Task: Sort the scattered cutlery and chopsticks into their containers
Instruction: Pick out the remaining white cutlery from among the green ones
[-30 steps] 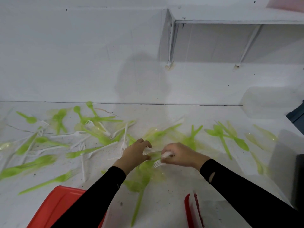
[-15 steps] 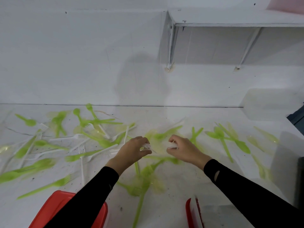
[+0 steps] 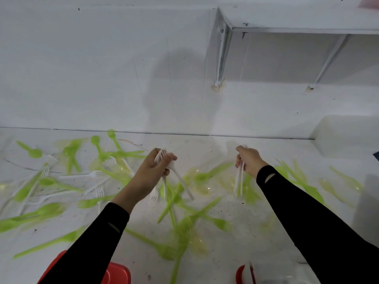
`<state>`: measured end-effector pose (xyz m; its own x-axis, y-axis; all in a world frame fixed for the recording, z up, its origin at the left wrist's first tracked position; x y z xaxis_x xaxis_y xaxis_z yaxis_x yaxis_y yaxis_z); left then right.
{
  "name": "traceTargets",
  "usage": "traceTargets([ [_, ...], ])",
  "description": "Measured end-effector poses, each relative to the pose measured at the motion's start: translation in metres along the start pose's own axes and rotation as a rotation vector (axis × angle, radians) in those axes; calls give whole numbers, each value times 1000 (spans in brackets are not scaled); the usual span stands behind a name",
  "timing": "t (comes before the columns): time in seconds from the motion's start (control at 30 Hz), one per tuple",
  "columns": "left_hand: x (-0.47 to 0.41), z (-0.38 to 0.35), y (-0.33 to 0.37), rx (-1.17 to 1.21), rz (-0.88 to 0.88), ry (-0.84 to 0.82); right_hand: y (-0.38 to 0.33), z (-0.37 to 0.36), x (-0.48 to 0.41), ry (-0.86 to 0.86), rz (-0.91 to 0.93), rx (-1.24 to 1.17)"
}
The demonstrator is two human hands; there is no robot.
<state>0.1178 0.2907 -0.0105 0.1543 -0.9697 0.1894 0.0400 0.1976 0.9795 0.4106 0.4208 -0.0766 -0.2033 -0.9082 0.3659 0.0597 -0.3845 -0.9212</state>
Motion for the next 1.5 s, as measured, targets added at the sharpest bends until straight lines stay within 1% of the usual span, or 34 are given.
traceTargets([
  [0.2,-13,15,9,142,21,32,6,-10,-16,-9,84,616],
  [0.27,-16,22,9,130,35,55,4,-12,-18,5,98,695],
  [0.33,-17,34,7,2,46,109,3,-12,-21,20,121,698],
  [0.4,-20,49,5,-255,23,179,-2,-12,-24,44,153,623],
  [0.47,-24,60,-4,-578,-11,198,-9,-14,-27,60,184,401],
  [0.53,-25,65,-26,-803,44,146,-21,-20,-29,60,230,156],
  [0.63,-15,63,-66,-922,218,114,-48,-23,-25,53,338,39],
  [0.7,-7,57,-81,-971,266,123,-62,-29,-15,13,387,-31],
  [0.8,0,47,-94,-1027,319,92,-72,-48,6,-115,409,-98],
  [0.87,2,46,-99,-994,331,89,-73,-66,25,-240,415,-67],
  [0.97,8,47,-100,-905,328,111,-63,-96,58,-406,445,109],
  [1.0,10,48,-99,-894,321,114,-60,-105,71,-445,494,189],
  [1.1,15,47,-96,-866,304,123,-52,-129,109,-545,762,500],
  [1.23,20,49,-100,-859,291,178,-20,-152,143,-693,935,961],
  [1.37,28,46,-98,-759,318,178,17,-164,158,-825,993,1257],
  [1.43,31,45,-96,-775,280,154,30,-165,158,-824,992,1360],
  [1.5,32,44,-96,-802,235,136,32,-164,156,-779,982,1385],
])
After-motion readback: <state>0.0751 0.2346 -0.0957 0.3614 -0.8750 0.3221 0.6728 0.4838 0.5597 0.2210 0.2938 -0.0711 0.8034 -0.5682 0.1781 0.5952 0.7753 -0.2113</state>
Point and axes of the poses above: each hand's wrist, its own x-axis away from the middle knuckle, its own z-axis out of the back of the hand, y = z × x, the point moved 7 cm from there along -x, towards the middle knuckle, and after that the axes turned 8 degrees about z, right-handed, at the moved point
